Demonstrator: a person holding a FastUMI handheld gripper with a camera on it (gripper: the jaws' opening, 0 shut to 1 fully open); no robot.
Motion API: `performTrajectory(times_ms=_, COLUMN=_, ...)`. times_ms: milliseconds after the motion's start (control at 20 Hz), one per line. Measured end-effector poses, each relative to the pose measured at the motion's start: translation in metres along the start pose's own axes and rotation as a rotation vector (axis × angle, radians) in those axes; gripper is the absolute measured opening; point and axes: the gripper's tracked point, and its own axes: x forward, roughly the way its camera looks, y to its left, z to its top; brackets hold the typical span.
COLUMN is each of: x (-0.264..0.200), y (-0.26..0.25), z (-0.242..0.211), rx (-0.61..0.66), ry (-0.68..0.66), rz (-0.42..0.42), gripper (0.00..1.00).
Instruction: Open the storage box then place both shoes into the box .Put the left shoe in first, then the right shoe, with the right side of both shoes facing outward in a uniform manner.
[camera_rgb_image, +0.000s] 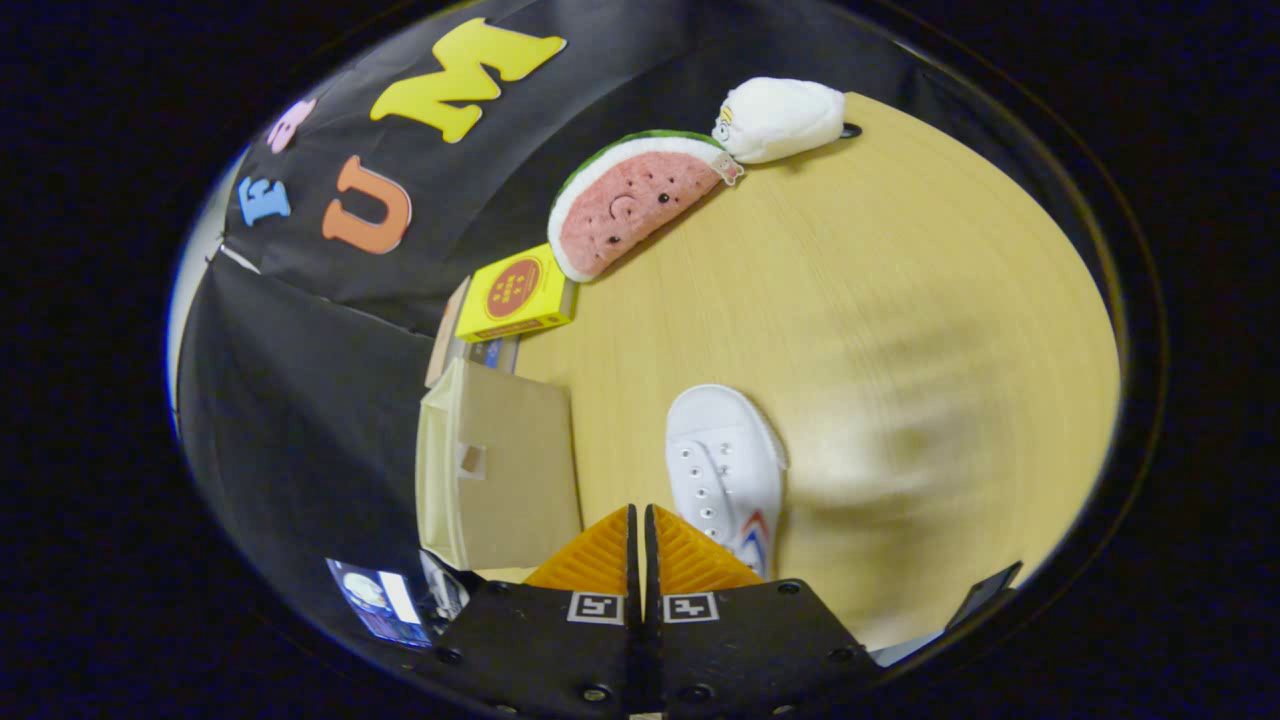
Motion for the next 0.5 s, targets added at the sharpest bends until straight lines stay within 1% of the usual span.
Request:
performTrajectory(times_ms=50, x=0.001, y=-0.013, z=-0.005, rx=-0.045, ry=0.016, rz=-0.069, gripper=0.0)
performTrajectory(times_ms=150, x=0.01, y=-0.031, z=-0.021, rx=-0.108, ry=0.069, rz=-0.175, gripper=0.0)
performTrajectory(times_ms=300, x=0.022, y=-0.036, z=-0.037, rx=-0.189, ry=0.119, rz=-0.246, gripper=0.01)
performTrajectory(times_ms=350, x=0.026, y=-0.031, z=-0.04, rx=-0.199, ry=0.132, rz=-0.239, gripper=0.01)
performTrajectory(times_ms=450, x=0.036, y=-0.025, z=-0.052, rx=-0.226, ry=0.17, rz=-0.252, gripper=0.32)
performTrajectory(times_ms=500, x=0.041, y=-0.024, z=-0.057, rx=-0.253, ry=0.187, rz=-0.276, gripper=0.44)
